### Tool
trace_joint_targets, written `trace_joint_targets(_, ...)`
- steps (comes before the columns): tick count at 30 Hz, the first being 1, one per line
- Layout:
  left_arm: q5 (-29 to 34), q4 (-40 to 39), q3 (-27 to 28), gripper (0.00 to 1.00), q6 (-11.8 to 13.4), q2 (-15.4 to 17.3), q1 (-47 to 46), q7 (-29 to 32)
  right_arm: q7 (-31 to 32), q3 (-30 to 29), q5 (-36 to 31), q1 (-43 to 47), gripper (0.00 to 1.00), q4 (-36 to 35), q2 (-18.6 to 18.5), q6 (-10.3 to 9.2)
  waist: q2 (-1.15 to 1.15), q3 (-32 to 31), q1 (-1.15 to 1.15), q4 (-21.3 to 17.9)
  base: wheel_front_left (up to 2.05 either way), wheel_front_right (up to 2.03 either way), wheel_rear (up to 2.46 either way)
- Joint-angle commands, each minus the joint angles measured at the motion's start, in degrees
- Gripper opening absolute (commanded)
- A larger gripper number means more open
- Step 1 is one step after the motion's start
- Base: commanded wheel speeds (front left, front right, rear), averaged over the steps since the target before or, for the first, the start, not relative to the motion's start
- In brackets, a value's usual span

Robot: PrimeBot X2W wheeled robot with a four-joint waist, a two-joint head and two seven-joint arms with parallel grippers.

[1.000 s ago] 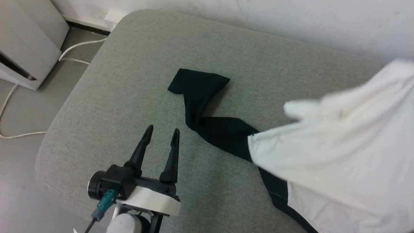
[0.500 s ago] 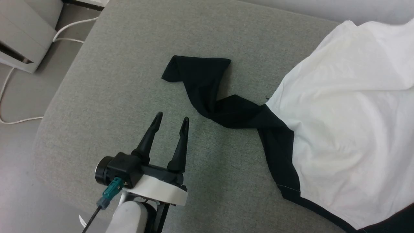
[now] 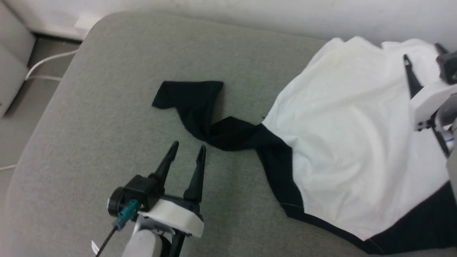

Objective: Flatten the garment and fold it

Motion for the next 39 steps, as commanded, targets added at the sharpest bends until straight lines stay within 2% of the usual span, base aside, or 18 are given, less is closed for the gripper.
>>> trace_joint_targets(1,-0.54,0.90,-0.05,1.00,-0.61,-0.02,0.92,0.24,-0.75,0.31,1.05,1.72,1.00,-1.02,0.39,-0.12,0.00,-5.45,0.01,-5.57,0.00,0.00,0.00)
trace_joint_targets(8,-4.33,6.07,-0.75,1.00,-1.27,0.71,2.82,6.36,-2.97,2.77,10.05,15.89,1.00,-15.89,2.95,-0.12,0.00,-9.27,0.01,-11.19,0.00,0.00,0.00)
trace_joint_targets(11,-5.43,7.29,-1.21,1.00,-1.36,0.93,3.36,9.25,-3.06,0.94,11.43,22.89,1.00,-23.15,4.66,-0.12,0.00,-9.79,0.01,-13.22,0.00,0.00,0.00)
trace_joint_targets(20,-10.76,8.64,-3.72,1.00,-1.35,0.26,2.41,18.48,0.20,-5.16,8.44,39.63,1.00,-42.35,13.49,-0.12,0.00,-8.94,0.01,-18.66,0.00,0.00,0.00)
trace_joint_targets(26,-11.47,11.52,-4.48,1.00,1.11,0.09,0.05,23.99,2.59,-6.58,6.40,43.55,1.00,-48.11,15.81,-0.12,0.00,-7.22,0.01,-22.07,0.00,0.00,0.00)
trace_joint_targets(30,-10.32,14.29,-4.72,1.00,3.66,0.43,-1.45,26.58,3.12,-7.16,5.85,44.50,1.00,-49.83,16.27,-0.12,0.00,-6.11,0.01,-23.01,0.00,0.00,0.00)
trace_joint_targets(32,-9.75,15.66,-5.26,1.00,4.02,0.86,-1.85,27.86,3.43,-7.45,5.73,44.90,1.00,-50.26,16.59,-0.12,0.00,-5.76,0.01,-23.08,0.00,0.00,0.00)
trace_joint_targets(33,-9.54,16.20,-5.59,0.41,3.91,1.12,-1.95,28.32,3.63,-7.52,5.74,45.07,1.00,-50.22,16.71,-0.12,0.00,-5.64,0.01,-23.04,0.00,0.00,0.00)
trace_joint_targets(34,-9.44,16.52,-5.78,0.00,3.77,1.34,-2.01,28.45,3.84,-7.53,5.73,45.21,1.00,-50.09,16.78,-0.12,0.00,-5.57,0.01,-22.94,0.00,0.00,0.00)
trace_joint_targets(39,-9.94,15.55,-5.38,0.00,3.40,1.98,-0.73,26.10,5.29,-7.92,5.86,46.35,1.00,-48.43,16.99,-0.12,0.00,-6.82,0.01,-20.96,0.00,0.00,0.00)
